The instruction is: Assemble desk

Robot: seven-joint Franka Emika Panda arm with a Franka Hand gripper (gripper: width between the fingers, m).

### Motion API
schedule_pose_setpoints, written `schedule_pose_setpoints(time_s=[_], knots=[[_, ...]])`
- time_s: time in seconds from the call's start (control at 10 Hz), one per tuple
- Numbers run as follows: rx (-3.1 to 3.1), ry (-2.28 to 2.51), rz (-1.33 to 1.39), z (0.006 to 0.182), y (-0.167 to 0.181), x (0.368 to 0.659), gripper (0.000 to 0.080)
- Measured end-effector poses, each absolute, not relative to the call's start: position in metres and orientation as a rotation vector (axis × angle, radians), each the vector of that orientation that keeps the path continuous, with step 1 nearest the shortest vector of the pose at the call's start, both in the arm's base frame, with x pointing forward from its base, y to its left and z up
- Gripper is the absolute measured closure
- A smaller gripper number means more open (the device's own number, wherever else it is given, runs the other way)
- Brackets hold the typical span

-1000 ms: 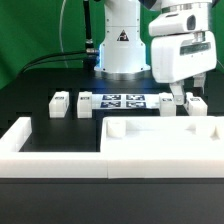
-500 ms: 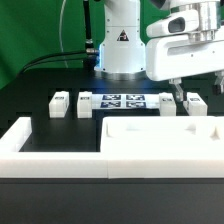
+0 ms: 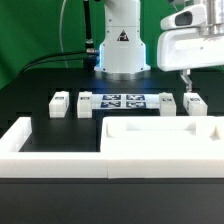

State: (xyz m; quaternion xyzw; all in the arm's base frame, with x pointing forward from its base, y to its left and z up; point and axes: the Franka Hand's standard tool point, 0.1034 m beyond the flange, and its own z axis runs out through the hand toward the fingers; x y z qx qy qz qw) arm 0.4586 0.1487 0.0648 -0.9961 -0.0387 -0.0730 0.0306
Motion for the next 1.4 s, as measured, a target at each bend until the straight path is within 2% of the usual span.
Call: schedule_pose_setpoints(time_s=[0.1, 0.4, 0.7, 1.2, 1.3, 1.4], knots=[[-3.085, -0.150, -0.242, 0.061, 0.138, 0.459, 0.0151], [-3.101, -0.148, -0.152, 0.058, 0.136, 0.455, 0.0151], [-3.134, -0.052, 0.288, 0.063, 0.126, 0.450, 0.0151], [-3.084, -0.031, 0.741, 0.059, 0.118, 0.451, 0.0151], [-3.033, 0.003, 0.904, 0.059, 0.118, 0.442, 0.0151], [-2.963, 0.048, 1.010, 0.055, 0.121, 0.448, 0.0151]])
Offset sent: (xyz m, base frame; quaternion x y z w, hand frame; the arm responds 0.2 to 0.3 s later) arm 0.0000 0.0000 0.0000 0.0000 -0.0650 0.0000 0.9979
